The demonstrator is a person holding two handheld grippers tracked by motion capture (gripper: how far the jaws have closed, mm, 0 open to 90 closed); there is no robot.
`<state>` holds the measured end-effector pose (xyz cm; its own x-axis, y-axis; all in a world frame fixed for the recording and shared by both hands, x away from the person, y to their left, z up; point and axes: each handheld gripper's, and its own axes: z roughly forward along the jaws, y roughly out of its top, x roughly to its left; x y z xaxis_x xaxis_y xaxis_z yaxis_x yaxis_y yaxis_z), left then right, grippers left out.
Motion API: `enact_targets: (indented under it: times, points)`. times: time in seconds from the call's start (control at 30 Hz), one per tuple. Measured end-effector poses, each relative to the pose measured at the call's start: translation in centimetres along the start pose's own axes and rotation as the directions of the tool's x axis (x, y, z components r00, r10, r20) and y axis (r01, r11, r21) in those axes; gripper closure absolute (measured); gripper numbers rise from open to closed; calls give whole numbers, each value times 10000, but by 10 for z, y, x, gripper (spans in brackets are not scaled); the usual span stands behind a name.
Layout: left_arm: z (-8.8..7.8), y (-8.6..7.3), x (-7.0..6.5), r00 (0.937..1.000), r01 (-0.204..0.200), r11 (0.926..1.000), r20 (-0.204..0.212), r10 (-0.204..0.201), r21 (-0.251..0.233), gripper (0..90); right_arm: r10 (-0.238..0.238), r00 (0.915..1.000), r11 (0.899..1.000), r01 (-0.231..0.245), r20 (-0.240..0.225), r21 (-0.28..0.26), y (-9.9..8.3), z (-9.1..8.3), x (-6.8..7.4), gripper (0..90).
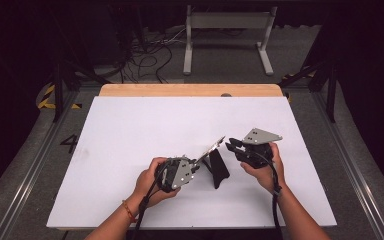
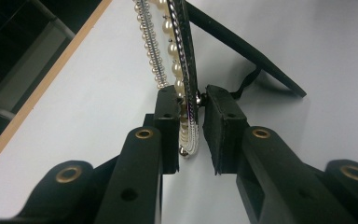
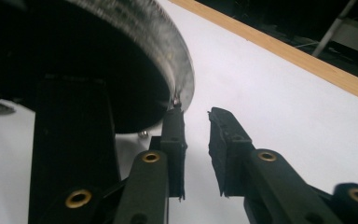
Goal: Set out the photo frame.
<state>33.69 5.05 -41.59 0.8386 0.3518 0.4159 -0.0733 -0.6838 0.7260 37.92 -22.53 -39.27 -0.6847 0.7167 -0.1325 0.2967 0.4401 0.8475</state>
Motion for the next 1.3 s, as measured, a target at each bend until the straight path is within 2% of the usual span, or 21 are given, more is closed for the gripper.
enact_targets:
  times: [0.03, 0.1, 0.2, 0.37, 0.43, 0.57, 0.67, 0.83, 0.97, 1.03, 1.13, 1.3]
  points:
    - [-1, -1, 1, 10000, -35, 10000, 22, 35, -11, 760, 53, 10000, 10000, -53, 41, 14, -1, -3, 1, 740]
    - [-2, -3, 1, 9999, -82, 10000, 115, 82, 29, 759, 249, 9995, 9997, -250, -209, -32, -5, -11, 5, 712]
    - [-2, -6, 2, 9998, -43, 10000, 215, 43, 1, 757, 37, 9999, 10000, -36, -126, 84, -9, -17, 14, 672]
    - [-3, -8, 1, 9996, 99, 9999, 284, -96, -113, 753, 86, 9980, 10000, -84, -627, 33, -16, -23, 33, 563]
    - [-2, -8, 1, 9995, 99, 9999, 292, -97, -88, 754, 55, 9970, 9999, -48, -777, 89, -19, -22, 40, 541]
    - [-1, -10, 1, 9996, 160, 9999, 252, -159, -61, 751, -28, 9971, 9998, 42, -766, 187, -24, -16, 54, 445]
    - [0, -11, 1, 9995, 204, 9998, 258, -202, -81, 752, 144, 9971, 9994, -121, -745, 316, -27, -10, 60, 378]
    - [2, -11, 1, 9994, 251, 9996, 226, -249, -95, 752, 315, 9966, 9980, -273, -756, 563, -31, 1, 65, 321]
    - [4, -11, 1, 9994, 272, 9996, 214, -269, -99, 746, 166, 9984, 9983, -135, -540, 561, -32, 3, 68, 313]
    - [6, -11, 0, 9994, 293, 9996, 172, -292, -52, 743, 152, 9997, 9973, -138, -187, 718, -33, 4, 68, 313]
    - [9, -11, -1, 9995, 301, 9995, 130, -301, -17, 738, 414, 9989, 9965, -398, -205, 735, -36, 8, 65, 302]
    - [15, -13, -1, 9992, 340, 9993, 200, -343, 159, 720, 151, 9996, 9955, -127, -240, 944, -39, 12, 69, 326]
